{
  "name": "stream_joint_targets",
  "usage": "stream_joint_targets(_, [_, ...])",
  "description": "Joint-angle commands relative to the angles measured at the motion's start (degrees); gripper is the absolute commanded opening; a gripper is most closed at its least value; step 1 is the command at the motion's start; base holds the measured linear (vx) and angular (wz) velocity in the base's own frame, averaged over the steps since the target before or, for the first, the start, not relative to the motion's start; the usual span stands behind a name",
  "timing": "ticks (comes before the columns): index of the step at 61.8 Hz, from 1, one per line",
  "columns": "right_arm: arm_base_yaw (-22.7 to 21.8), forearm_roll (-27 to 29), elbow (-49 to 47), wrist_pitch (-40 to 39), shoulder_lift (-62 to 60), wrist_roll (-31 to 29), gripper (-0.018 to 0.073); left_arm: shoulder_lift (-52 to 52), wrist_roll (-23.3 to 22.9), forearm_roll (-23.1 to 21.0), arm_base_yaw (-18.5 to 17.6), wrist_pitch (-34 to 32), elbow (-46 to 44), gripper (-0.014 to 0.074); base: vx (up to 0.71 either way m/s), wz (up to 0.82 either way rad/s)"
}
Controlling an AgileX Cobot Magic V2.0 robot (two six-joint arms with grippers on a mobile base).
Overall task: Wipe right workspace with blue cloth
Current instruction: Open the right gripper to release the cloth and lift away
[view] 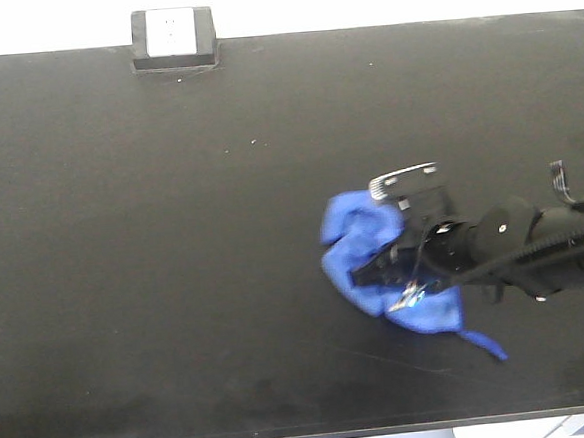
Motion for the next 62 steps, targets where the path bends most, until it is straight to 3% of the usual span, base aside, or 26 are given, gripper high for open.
stream_joint_targets(1, [-0.3,-0.2,-1.4,-2.8,-5.5,-1.9,0.0021,-1.0,-0.5,0.1,0.3,-4.7,1.7,-0.0006,0.00,0.00])
stream_joint_targets(15, [-0.4,-0.3,-1.4,-5.2,-12.8,-3.4,0.0131,-1.0,-0.5,0.1,0.3,-4.7,1.7,-0.0006,0.00,0.00])
stream_joint_targets(32, [-0.4,0.7,-1.4,-6.7,-16.6,-4.3,0.0392,-1.0,-0.5,0.1,0.3,-4.7,1.7,-0.0006,0.00,0.00])
stream_joint_targets(43, [-0.4,0.9,-1.4,-0.9,-21.6,-4.3,0.0454,-1.0,-0.5,0.1,0.3,-4.7,1.7,-0.0006,0.00,0.00])
stream_joint_targets(62, [-0.4,1.1,-1.4,21.1,-37.4,-1.9,0.0453,-1.0,-0.5,0.1,0.3,-4.7,1.7,-0.0006,0.00,0.00])
